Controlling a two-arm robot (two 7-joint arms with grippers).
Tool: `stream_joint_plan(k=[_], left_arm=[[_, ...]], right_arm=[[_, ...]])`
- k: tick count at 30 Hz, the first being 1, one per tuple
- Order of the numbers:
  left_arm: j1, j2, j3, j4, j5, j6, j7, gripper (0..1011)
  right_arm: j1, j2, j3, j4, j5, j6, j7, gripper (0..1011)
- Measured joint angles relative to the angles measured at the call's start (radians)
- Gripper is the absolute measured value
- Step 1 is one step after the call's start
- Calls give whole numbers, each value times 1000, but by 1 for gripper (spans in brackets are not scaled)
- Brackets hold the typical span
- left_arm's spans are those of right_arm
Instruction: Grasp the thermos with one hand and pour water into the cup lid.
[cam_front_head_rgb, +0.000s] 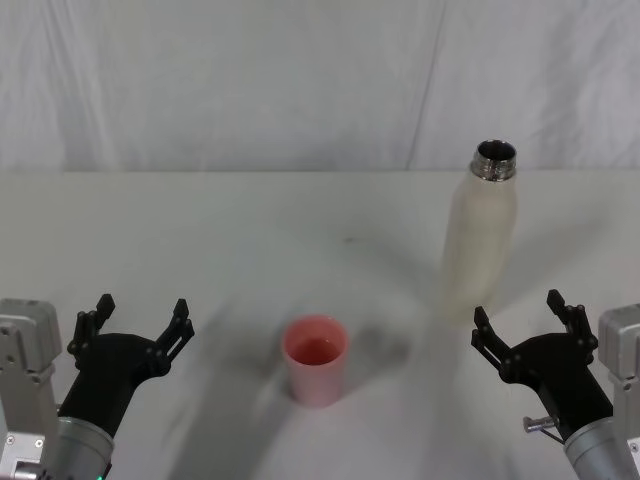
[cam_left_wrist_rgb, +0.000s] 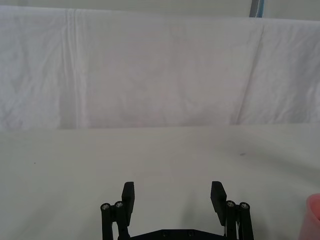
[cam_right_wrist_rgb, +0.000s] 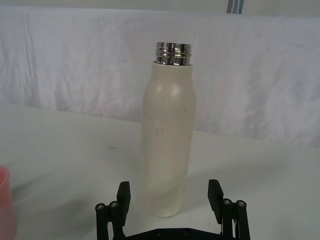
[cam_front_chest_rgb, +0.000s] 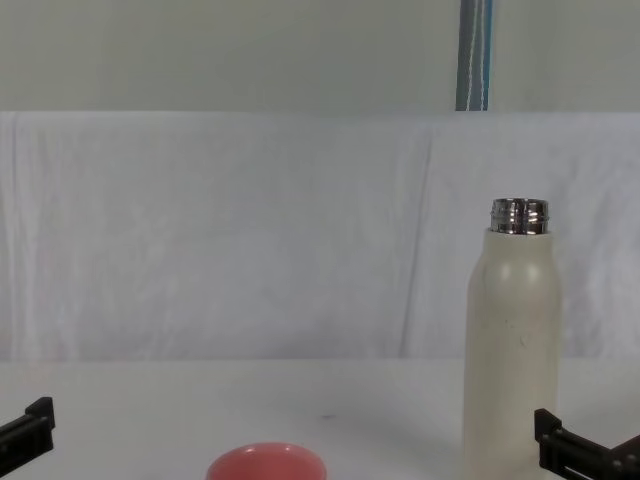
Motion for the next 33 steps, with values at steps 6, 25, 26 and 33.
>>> stream_joint_plan(k=[6,25,26,33], left_arm=[[0,0,0,0,0,0,0,1001],[0,0,0,0,0,0,0,1001],[0,0,0,0,0,0,0,1001],[0,0,0,0,0,0,0,1001]], right_arm=[[0,0,0,0,0,0,0,1001],[0,0,0,0,0,0,0,1000],[0,0,1,0,0,0,1,1000],[0,-5,17,-4,-5,0,40,1000]])
